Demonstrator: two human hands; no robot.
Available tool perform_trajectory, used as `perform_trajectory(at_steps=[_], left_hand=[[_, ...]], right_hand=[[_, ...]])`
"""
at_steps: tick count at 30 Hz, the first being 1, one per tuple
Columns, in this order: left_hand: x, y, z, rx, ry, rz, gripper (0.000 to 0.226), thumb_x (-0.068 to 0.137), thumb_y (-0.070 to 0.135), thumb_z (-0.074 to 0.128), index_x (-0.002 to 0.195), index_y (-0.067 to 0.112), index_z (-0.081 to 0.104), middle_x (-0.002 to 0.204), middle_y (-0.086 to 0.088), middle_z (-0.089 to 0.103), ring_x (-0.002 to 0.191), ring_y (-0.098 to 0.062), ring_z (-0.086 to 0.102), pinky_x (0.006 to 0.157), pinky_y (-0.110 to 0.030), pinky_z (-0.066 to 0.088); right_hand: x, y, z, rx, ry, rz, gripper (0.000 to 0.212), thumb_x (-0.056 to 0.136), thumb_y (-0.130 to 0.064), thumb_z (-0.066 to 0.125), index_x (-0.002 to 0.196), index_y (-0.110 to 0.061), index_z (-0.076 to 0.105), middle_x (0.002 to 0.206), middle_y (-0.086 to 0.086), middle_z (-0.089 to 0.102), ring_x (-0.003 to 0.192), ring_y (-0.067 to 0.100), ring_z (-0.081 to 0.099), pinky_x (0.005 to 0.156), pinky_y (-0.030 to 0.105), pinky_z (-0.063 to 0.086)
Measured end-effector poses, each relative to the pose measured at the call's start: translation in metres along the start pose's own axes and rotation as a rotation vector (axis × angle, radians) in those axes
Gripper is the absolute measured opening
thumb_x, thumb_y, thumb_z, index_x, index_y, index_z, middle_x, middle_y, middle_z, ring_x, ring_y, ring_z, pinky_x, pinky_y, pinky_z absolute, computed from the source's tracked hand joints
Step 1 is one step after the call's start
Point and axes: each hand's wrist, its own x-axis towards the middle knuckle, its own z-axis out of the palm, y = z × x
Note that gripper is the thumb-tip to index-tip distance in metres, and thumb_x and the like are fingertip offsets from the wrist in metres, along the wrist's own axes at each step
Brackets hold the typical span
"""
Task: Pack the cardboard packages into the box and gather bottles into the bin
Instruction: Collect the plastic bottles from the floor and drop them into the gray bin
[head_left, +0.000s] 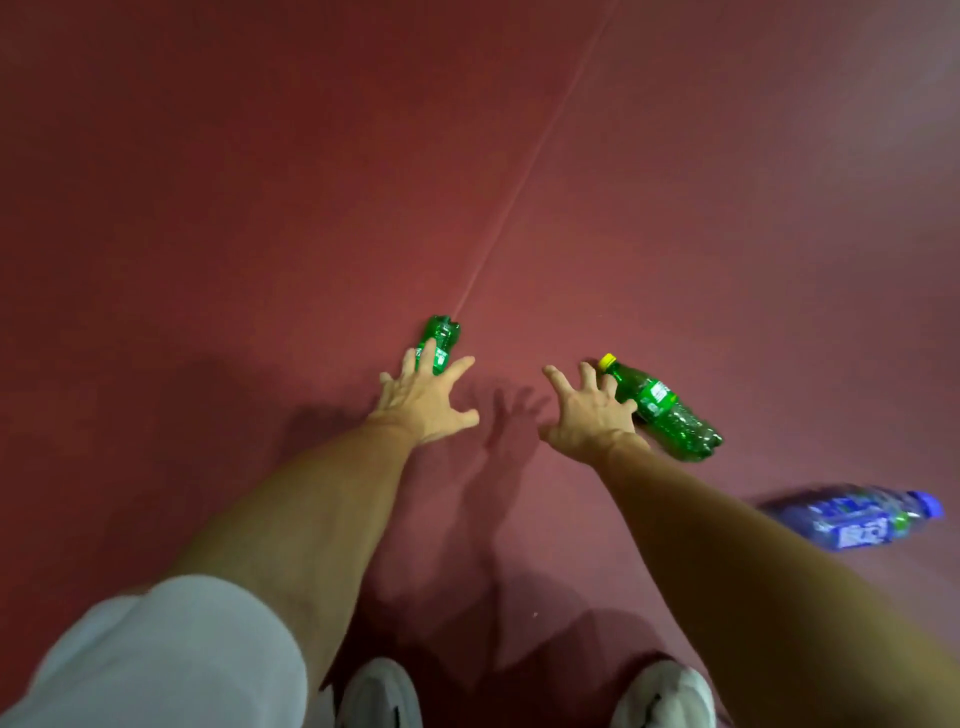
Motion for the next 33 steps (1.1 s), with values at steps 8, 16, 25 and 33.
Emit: perform_trajectory(at_steps=[8,16,25,33], left_hand=[[0.072,-0.018,0.059,0.026,0.048,-0.075,0.093,0.08,0.067,0.06,0.153,0.052,0.004,0.166,-0.008,-0.007,0.151,-0.036,0.004,0.112,-0.058,0.023],[0.072,-0.006,0.09,0.144,0.112,-0.069,0.09,0.081,0.068,0.056,0.155,0.045,0.011,0.162,-0.006,0.009,0.134,-0.031,0.032,0.1,-0.051,0.035],[0.092,0.023,0.09,0.126,0.169,-0.062,0.083,0.082,0.063,0.058,0.153,0.043,0.021,0.159,-0.005,0.018,0.136,-0.032,0.027,0.101,-0.051,0.034],[0.1,0.043,0.094,0.105,0.112,0.011,0.09,0.084,0.061,0.06,0.155,0.046,0.007,0.165,-0.006,-0.014,0.151,-0.035,-0.005,0.115,-0.062,0.016]], right_hand=[[0.082,0.009,0.051,-0.046,0.065,-0.035,0.088,0.088,-0.053,0.063,0.156,-0.042,0.008,0.16,0.008,0.012,0.141,0.039,0.021,0.105,0.062,0.035],[0.085,0.026,0.067,-0.041,0.033,-0.004,0.088,0.09,-0.057,0.06,0.157,-0.04,0.005,0.161,0.01,0.01,0.144,0.04,0.015,0.108,0.063,0.028],[0.099,0.072,0.053,-0.037,0.1,0.107,0.083,0.091,-0.047,0.058,0.157,-0.039,0.007,0.165,0.011,-0.002,0.149,0.045,-0.004,0.11,0.072,0.013],[0.094,0.114,0.067,-0.028,-0.011,0.236,0.091,0.092,-0.044,0.06,0.155,-0.047,-0.005,0.162,0.01,0.006,0.141,0.04,0.024,0.103,0.064,0.033]])
